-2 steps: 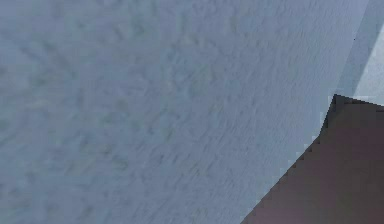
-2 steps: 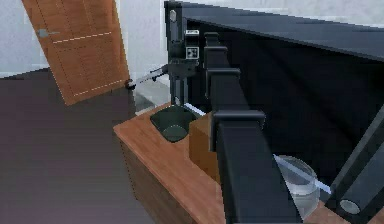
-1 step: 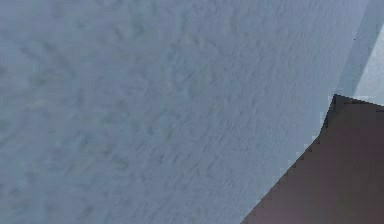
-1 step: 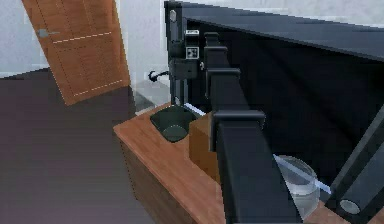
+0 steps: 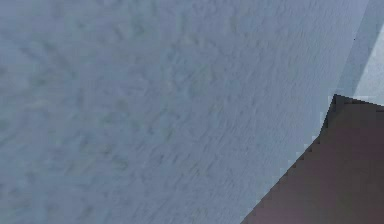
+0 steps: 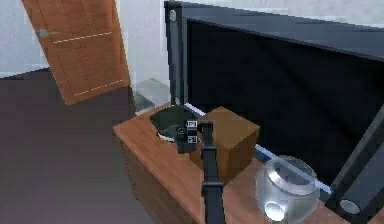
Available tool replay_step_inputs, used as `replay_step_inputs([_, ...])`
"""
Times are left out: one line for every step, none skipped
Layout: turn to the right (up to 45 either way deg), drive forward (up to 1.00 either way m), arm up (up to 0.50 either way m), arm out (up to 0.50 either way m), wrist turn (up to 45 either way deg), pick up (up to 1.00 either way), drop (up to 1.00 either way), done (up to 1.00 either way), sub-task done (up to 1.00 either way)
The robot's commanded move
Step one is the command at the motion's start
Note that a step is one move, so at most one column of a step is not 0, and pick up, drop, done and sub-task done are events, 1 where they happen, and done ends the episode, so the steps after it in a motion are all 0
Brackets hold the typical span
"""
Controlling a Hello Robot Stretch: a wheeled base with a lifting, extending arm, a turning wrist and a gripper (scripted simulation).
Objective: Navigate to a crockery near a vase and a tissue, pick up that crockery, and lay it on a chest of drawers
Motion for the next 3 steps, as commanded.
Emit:
replay_step_inputs([0.0, 0.00, 0.00, 0.00, 0.0, 1.00, 0.00, 0.00, 0.00])
replay_step_inputs([0.0, 0.00, 0.10, 0.00, 0.0, 0.00, 0.00, 0.00, 0.00])
replay_step_inputs([0.0, 0.00, 0.18, 0.00, 0.0, 0.00, 0.00, 0.00, 0.00])
